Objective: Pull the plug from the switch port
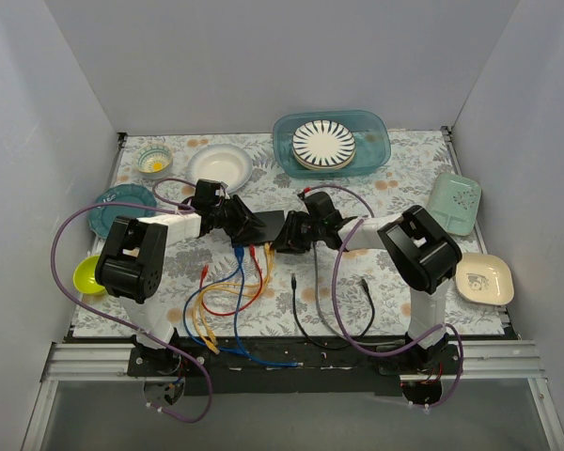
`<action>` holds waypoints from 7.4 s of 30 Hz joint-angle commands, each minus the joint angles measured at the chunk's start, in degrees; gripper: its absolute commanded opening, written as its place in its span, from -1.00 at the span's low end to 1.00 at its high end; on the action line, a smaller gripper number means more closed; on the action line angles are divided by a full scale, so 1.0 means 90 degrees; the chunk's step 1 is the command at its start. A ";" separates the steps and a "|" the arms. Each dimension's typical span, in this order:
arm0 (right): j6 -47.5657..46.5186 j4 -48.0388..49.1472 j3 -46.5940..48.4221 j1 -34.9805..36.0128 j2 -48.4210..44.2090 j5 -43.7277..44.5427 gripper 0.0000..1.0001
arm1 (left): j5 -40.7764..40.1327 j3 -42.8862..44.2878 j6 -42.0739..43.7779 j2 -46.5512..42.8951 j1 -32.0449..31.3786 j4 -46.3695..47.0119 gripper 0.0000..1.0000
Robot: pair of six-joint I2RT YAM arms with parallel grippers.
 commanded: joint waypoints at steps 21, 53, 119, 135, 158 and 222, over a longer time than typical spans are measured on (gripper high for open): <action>0.2197 0.1937 -0.0525 -0.0103 0.0352 0.0647 -0.20 | -0.0236 -0.0231 0.0215 0.0090 0.0058 -0.0408 -0.28; 0.1583 0.1637 -0.0505 -0.0025 0.0859 -0.0094 -0.97 | -0.0089 -0.0368 0.0138 0.0207 0.0058 -0.0164 -0.28; 0.2548 0.2133 -0.0339 0.0112 0.0703 0.0706 -0.17 | -0.0089 -0.0573 0.0079 -0.0115 0.0263 -0.0076 -0.28; 0.2949 0.2337 -0.0397 0.0053 0.0948 0.0735 -0.50 | -0.0050 -0.0739 0.0089 -0.0232 0.0272 -0.0007 -0.28; 0.0919 0.1469 -0.1539 -0.0015 0.0306 -0.0457 -0.97 | -0.0001 -0.0671 -0.0156 0.0003 0.0302 0.0159 -0.28; 0.2207 0.1420 0.0617 0.0502 0.1250 0.0784 -0.10 | -0.0441 -0.0836 0.0137 -0.0740 0.0819 -0.0408 -0.26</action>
